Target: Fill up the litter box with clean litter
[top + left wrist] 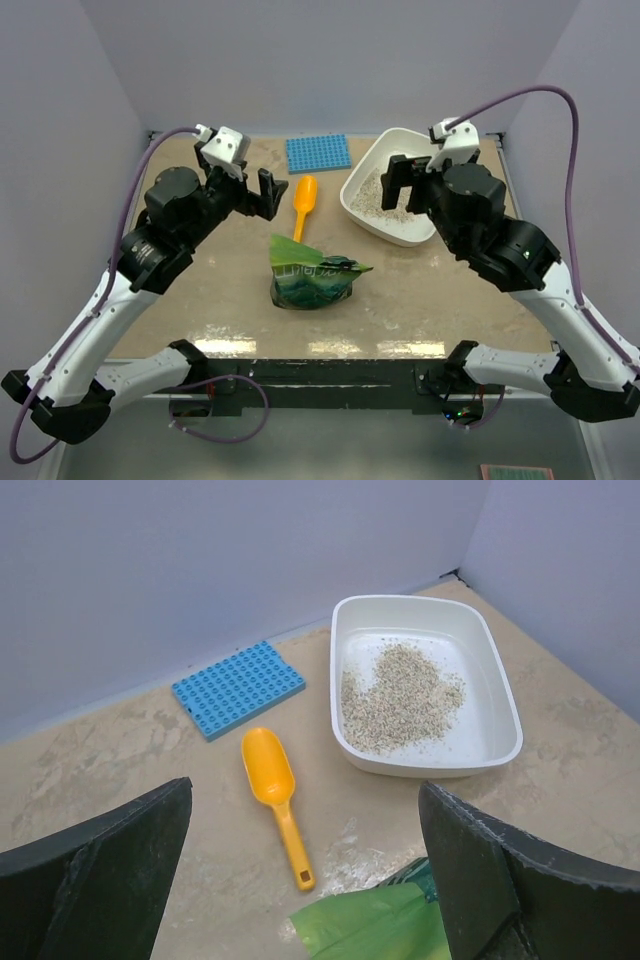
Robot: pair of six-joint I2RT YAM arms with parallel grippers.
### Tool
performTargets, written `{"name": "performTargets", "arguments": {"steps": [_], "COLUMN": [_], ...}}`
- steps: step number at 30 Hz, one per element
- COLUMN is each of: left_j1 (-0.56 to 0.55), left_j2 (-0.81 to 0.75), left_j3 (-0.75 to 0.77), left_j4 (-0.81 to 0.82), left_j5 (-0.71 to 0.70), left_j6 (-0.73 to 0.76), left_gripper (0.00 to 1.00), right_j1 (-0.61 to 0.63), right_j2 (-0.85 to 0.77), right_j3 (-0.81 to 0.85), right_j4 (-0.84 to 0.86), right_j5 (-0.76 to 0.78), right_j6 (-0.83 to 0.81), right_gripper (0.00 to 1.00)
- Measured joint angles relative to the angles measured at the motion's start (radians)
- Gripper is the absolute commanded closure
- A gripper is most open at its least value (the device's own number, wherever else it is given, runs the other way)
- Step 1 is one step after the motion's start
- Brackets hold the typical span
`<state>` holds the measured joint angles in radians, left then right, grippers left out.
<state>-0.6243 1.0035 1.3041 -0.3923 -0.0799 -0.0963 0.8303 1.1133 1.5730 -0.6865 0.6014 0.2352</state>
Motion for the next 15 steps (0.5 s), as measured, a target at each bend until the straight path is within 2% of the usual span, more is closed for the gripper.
{"name": "performTargets", "arguments": {"steps": [9, 15], "left_j1": [0.000, 0.000], "left_j2": [-0.031, -0.031], "left_j3": [0.000, 0.000], "left_j4": [-0.006, -0.017], "left_j5": [-0.074, -0.093], "left_j6": [-0.043, -0.051], "left_gripper": [0.00, 0.00], "right_j1": [0.000, 0.000], "right_j2": [-0.053, -0.039], "right_j3": [-0.077, -0.062], "right_j4": [0.053, 0.051], "right_j5": [0.021, -0.036], "right_j6": [-0.006, -0.040], "right_gripper": [0.01, 0.02]}}
